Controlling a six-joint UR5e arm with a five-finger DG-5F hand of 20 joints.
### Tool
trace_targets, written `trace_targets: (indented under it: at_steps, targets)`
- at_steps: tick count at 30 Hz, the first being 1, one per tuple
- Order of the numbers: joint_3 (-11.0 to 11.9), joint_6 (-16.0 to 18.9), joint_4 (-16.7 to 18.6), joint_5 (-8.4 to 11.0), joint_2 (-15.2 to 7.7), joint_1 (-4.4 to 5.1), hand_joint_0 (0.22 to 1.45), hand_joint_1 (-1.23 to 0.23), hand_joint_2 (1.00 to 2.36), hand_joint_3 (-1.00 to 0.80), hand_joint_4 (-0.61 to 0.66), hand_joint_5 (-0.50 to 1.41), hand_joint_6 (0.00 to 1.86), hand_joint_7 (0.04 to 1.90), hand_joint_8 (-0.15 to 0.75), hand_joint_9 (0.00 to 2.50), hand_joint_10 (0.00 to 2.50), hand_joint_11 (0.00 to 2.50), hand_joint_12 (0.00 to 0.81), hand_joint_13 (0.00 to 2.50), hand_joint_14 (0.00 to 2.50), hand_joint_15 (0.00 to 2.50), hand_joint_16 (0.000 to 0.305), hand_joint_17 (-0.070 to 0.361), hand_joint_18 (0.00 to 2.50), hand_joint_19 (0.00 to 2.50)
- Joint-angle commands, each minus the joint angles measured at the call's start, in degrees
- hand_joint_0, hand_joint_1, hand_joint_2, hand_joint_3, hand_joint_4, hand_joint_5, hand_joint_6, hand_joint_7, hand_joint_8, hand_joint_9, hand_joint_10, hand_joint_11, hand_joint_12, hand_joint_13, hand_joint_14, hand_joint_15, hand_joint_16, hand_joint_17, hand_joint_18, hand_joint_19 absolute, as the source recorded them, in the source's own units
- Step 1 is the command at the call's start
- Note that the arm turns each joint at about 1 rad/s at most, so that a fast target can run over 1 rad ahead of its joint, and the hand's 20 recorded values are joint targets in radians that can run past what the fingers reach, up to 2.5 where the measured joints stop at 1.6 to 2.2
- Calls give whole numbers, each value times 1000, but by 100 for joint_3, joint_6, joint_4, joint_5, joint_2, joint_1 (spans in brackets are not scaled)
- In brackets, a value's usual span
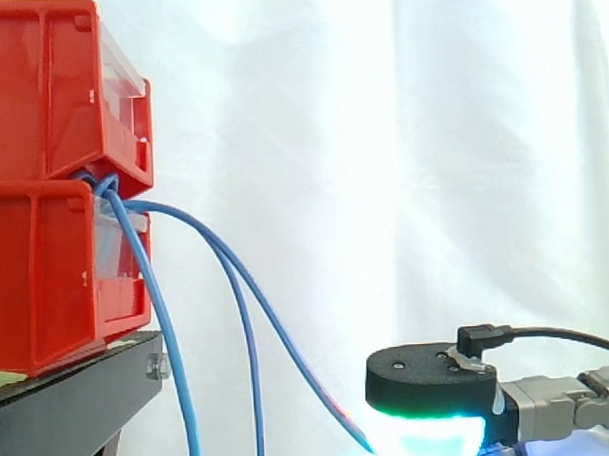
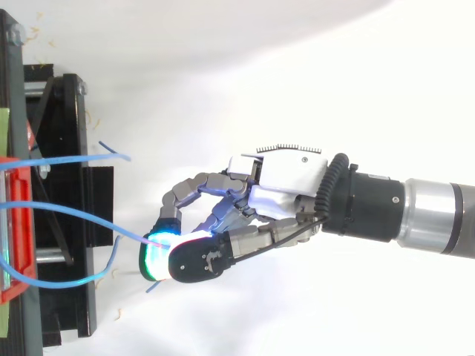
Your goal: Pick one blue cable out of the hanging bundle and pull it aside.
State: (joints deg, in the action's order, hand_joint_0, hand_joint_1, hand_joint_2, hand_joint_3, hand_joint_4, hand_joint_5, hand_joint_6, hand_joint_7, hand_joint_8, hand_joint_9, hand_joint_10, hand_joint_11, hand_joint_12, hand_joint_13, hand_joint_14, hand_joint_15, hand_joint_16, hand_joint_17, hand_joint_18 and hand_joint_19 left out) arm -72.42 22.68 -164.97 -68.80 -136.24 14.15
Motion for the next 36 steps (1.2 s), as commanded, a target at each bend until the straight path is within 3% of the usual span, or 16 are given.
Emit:
trace_targets:
  at_steps: [1,36]
  targets:
    - [0,0,0,-1,1,0,467,-798,1490,-16,-118,-1,849,1092,268,955,0,47,473,816,15,439,77,174,643,608]
    - [0,0,0,7,-8,0,484,-803,1398,-5,-110,-5,848,1090,268,942,0,51,472,810,17,436,77,174,651,619]
